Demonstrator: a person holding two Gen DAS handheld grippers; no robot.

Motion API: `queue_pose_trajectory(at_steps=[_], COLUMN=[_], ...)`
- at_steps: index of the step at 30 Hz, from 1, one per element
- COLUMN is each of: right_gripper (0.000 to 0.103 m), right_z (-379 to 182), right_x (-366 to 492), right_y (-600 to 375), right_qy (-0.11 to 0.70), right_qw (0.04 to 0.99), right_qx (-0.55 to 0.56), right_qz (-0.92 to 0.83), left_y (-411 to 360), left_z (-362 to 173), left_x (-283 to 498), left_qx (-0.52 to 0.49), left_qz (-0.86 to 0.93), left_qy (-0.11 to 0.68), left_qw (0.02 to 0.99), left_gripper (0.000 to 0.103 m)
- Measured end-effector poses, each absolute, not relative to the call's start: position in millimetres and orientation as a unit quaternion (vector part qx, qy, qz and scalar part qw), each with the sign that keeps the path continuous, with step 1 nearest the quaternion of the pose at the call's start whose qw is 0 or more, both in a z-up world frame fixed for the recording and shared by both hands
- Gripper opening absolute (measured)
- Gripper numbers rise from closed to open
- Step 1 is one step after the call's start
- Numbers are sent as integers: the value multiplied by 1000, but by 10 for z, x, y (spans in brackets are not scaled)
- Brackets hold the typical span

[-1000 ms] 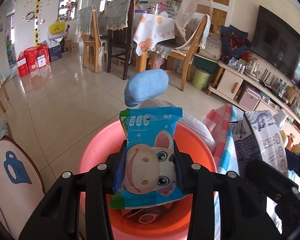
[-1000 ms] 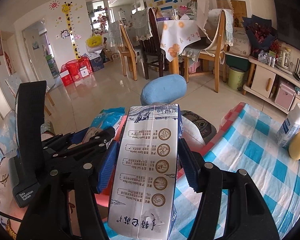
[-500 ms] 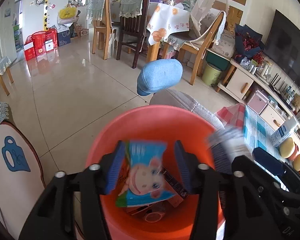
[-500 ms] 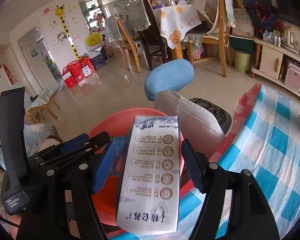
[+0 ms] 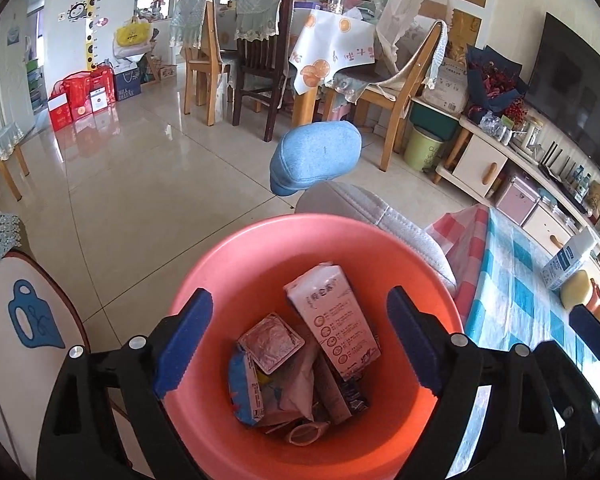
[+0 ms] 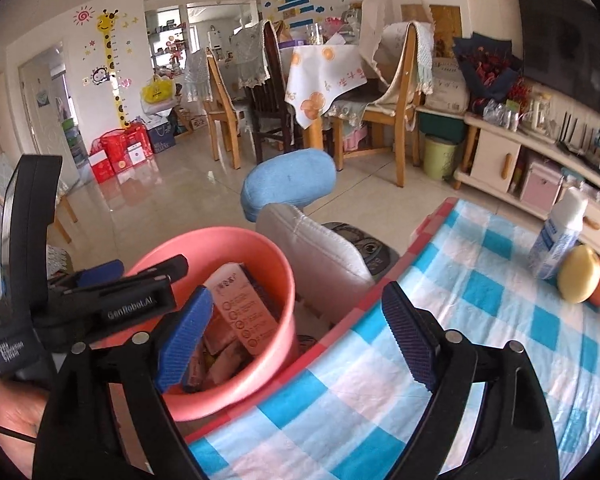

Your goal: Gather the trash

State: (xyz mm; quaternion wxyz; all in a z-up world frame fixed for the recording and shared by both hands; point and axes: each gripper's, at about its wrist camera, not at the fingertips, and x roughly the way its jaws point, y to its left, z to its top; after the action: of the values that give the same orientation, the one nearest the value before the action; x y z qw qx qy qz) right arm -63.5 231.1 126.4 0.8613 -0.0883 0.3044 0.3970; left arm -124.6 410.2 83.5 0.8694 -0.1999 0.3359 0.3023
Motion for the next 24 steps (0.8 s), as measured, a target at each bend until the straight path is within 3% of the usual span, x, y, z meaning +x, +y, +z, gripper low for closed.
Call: queue_pose_trajectory(at_steps=[6, 8, 24], right_gripper=[92, 92, 95], right_z=[1247, 1237, 1226], right_x=[-710, -727, -890], right_y=[2090, 2011, 1196], right_qy=[283, 280, 275], right_qw=[878, 881, 904], right_qx=[-120, -128, -135], right_qz=[366, 359, 298], left_y=[3938, 3882, 3119], left_z=[910, 934, 1141], left_x=[-1198, -1185, -1003], left_qx=[-184, -177, -93], left_qz=[289, 289, 243], left_qy=[330, 330, 323], left_qw=[879, 881, 910], left_gripper=[89, 95, 96])
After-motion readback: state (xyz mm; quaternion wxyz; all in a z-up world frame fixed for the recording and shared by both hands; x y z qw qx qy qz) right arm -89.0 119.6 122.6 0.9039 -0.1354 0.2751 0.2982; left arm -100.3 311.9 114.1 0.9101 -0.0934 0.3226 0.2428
